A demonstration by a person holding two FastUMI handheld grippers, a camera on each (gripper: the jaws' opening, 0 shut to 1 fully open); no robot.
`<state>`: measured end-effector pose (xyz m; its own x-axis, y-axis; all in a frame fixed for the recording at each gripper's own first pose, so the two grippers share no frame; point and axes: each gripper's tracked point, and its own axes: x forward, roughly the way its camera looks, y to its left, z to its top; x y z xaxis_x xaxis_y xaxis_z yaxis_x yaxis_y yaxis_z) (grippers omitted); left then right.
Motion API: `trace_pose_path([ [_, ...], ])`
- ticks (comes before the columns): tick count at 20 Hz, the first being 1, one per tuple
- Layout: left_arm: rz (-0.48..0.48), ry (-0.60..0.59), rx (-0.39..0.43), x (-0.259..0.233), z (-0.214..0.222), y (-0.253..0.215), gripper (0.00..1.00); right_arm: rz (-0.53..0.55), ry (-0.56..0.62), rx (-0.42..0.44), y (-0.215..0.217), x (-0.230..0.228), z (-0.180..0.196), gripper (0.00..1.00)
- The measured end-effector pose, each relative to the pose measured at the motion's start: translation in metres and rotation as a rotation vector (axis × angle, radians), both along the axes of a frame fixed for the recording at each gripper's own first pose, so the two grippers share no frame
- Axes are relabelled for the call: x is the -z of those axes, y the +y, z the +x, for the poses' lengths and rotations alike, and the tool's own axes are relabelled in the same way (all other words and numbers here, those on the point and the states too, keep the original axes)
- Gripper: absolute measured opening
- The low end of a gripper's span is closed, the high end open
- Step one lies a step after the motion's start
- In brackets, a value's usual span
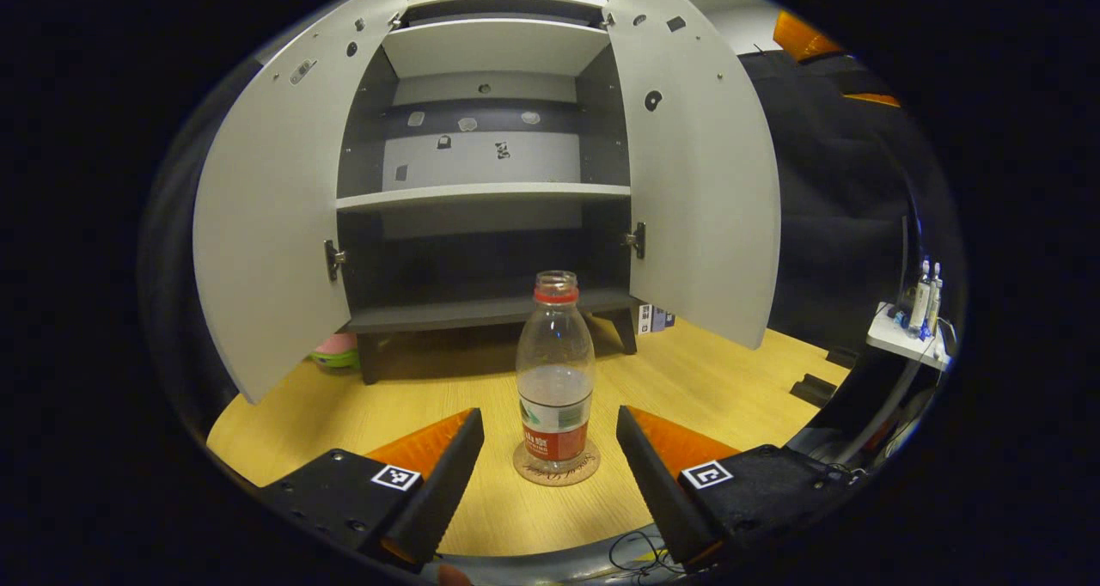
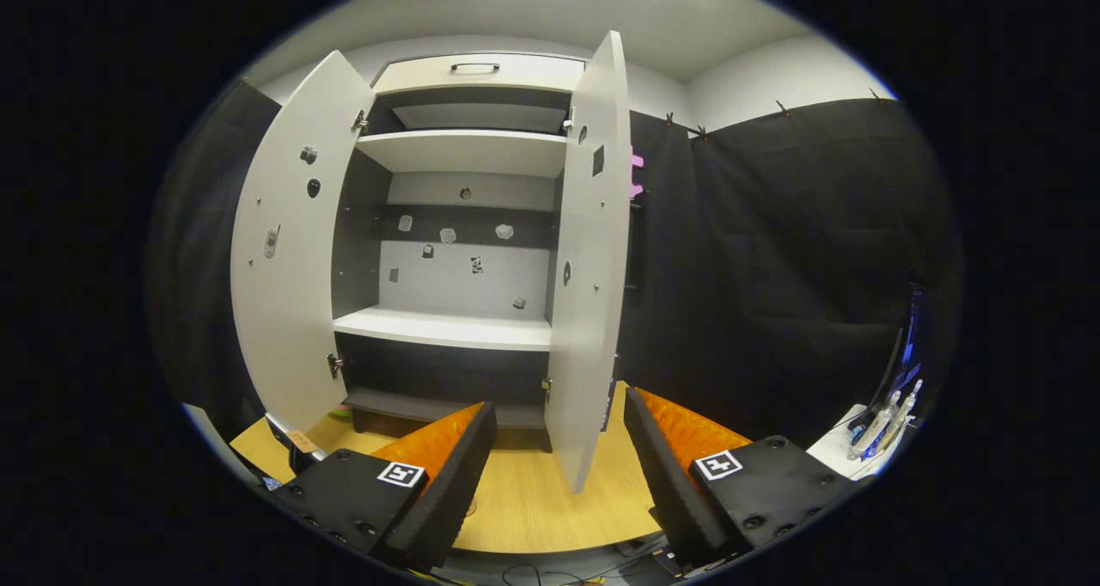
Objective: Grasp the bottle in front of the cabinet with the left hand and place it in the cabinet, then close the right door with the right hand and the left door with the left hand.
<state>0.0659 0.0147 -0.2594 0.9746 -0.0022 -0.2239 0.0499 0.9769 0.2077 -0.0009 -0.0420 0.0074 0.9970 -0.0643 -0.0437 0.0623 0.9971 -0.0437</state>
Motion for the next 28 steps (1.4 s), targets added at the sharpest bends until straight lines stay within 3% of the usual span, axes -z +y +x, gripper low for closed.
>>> trace_pose_path([
  [9, -0.034, 0.016, -0.095, 0.042, 0.041, 0.015, 0.96, -0.069, 0.038, 0.063, -0.051, 0.001, 0.009, 0.98],
  [14, -0.038, 0.012, -0.080, 0.046, 0.064, 0.008, 0.95, -0.075, 0.065, 0.082, -0.065, 0.007, 0.015, 0.98],
  [15, -0.029, 0.022, -0.074, 0.048, 0.067, 0.005, 0.94, -0.082, 0.062, 0.079, -0.066, 0.007, 0.015, 0.98],
  [16, -0.017, 0.025, -0.068, 0.049, 0.070, 0.004, 0.76, -0.090, 0.058, 0.078, -0.066, 0.006, 0.017, 0.98],
  [17, -0.011, 0.029, -0.050, 0.046, 0.073, 0.000, 0.75, -0.095, 0.055, 0.078, -0.067, 0.007, 0.017, 0.98],
  [24, -0.100, 0.075, -0.055, -0.020, 0.073, -0.018, 0.72, -0.045, 0.069, 0.071, -0.072, 0.016, 0.027, 0.98],
  [28, -0.132, 0.041, -0.029, -0.080, 0.079, -0.024, 0.72, -0.037, 0.074, 0.042, -0.065, 0.025, 0.031, 0.98],
])
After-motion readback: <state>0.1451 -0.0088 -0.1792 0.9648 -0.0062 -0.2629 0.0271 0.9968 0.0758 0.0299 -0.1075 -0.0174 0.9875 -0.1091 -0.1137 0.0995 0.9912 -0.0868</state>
